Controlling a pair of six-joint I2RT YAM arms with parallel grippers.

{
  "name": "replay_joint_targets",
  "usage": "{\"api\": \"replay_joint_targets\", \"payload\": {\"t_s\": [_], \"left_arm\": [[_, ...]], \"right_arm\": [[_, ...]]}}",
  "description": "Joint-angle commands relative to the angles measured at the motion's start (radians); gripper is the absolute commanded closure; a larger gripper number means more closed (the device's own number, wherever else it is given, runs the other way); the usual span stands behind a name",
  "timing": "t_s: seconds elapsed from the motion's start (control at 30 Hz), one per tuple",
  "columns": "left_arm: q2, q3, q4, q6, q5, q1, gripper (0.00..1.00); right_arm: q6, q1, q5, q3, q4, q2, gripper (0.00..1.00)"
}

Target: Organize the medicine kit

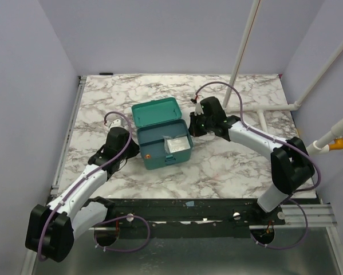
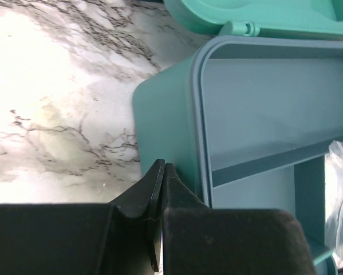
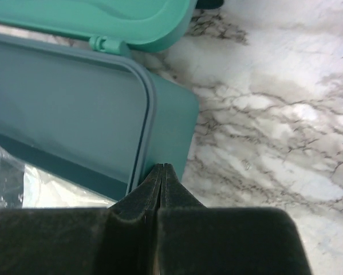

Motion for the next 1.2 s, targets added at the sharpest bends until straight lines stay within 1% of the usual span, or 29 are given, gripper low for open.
{"api": "replay_joint_targets", "payload": {"t_s": [0.0, 0.2, 0.37, 0.6, 0.7, 0.8, 0.87, 0.93, 1.17], "left_arm": [[-0.049, -0.011, 0.004, 0.017, -0.006, -0.003, 1.00], [-0.075, -0.012, -0.014, 0.028, 0.009, 0.000, 1.00], [-0.092, -0.017, -0.024, 0.031, 0.027, 0.000, 1.00], [-0.089, -0.002, -0.024, 0.051, 0.017, 0.000, 1.00], [-0.076, 0.020, -0.044, 0.058, 0.015, 0.000, 1.00], [-0.098, 0.034, -0.075, 0.059, -0.021, 0.000, 1.00], [-0.124, 0.047, -0.109, 0.062, -0.054, 0.000, 0.95], [-0.146, 0.059, -0.144, 0.071, -0.072, 0.000, 0.91], [-0.210, 0.099, -0.233, 0.087, -0.102, 0.001, 0.83]], "right_arm": [[0.042, 0.077, -0.127, -0.069, 0.066, -0.096, 0.99], [0.086, 0.122, -0.181, -0.183, 0.124, -0.172, 0.99], [0.111, 0.185, -0.160, -0.240, 0.135, -0.211, 0.99], [0.128, 0.192, -0.130, -0.276, 0.137, -0.273, 0.99], [0.125, 0.191, -0.033, -0.273, 0.100, -0.280, 0.99], [0.115, 0.192, 0.141, -0.254, 0.029, -0.279, 0.99], [0.117, 0.192, 0.243, -0.242, -0.011, -0.281, 0.99], [0.113, 0.190, 0.311, -0.232, -0.032, -0.291, 0.99], [0.112, 0.191, 0.506, -0.173, -0.077, -0.294, 0.99]]}}
